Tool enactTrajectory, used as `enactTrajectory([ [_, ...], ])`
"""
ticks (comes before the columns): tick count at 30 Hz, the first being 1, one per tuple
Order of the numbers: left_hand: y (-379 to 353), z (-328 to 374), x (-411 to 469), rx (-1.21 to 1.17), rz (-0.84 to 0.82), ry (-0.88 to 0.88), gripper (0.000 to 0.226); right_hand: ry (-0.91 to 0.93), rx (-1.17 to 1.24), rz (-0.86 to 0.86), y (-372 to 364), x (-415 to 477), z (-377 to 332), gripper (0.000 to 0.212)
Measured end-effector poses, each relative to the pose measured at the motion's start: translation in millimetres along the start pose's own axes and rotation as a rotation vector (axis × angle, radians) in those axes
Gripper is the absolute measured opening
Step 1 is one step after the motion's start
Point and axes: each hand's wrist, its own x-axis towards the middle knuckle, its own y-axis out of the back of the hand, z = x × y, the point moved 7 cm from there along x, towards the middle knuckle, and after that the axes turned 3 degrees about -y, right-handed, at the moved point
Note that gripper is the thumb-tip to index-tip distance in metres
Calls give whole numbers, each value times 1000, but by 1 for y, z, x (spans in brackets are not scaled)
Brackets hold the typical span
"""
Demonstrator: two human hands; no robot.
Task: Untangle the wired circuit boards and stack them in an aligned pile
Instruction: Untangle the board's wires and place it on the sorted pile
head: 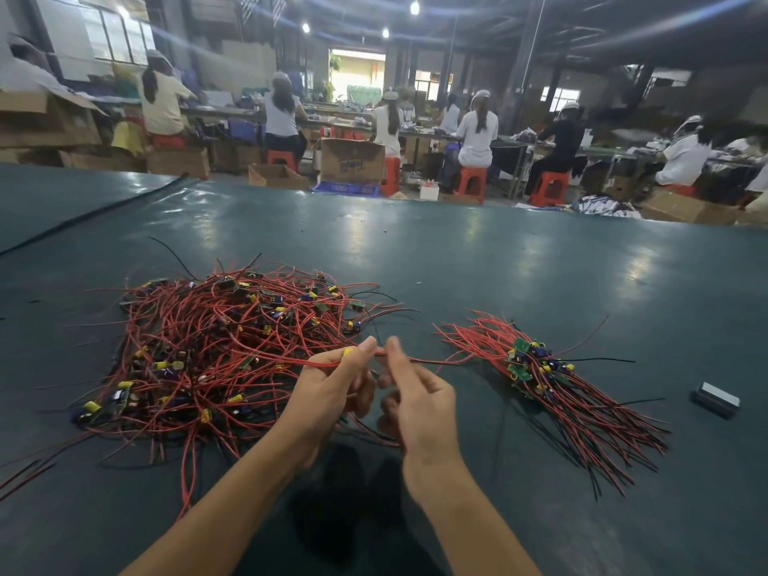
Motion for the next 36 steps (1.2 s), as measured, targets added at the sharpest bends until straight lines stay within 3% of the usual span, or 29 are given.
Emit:
enactTrajectory([
  [4,-2,-9,-2,16,-60,123,54,53,4,24,-5,-3,-2,25],
  [13,-14,-17,-6,123,-96,170,50,182,131,446,69,27,-40,26],
  [19,-8,-11,-4,206,-41,71,47,-31,246,622,122,41,-27,18],
  [22,-2,-1,-6,433,5,-131,51,-92,345,618,123,40,-21,11],
  [26,0,14,-10,926,45,-444,13,-91,433,585,115,37,-16,16],
  [27,3,12,-8,1037,41,-445,5,-107,474,552,112,37,-14,19],
  [31,20,-8,1,1370,-18,-227,34,-162,465,486,105,37,-11,16],
  [34,24,-14,4,1470,-86,-133,38,-177,395,445,95,36,-7,10],
  [36,24,-12,5,1483,-91,-134,39,-164,357,417,87,35,-3,26],
])
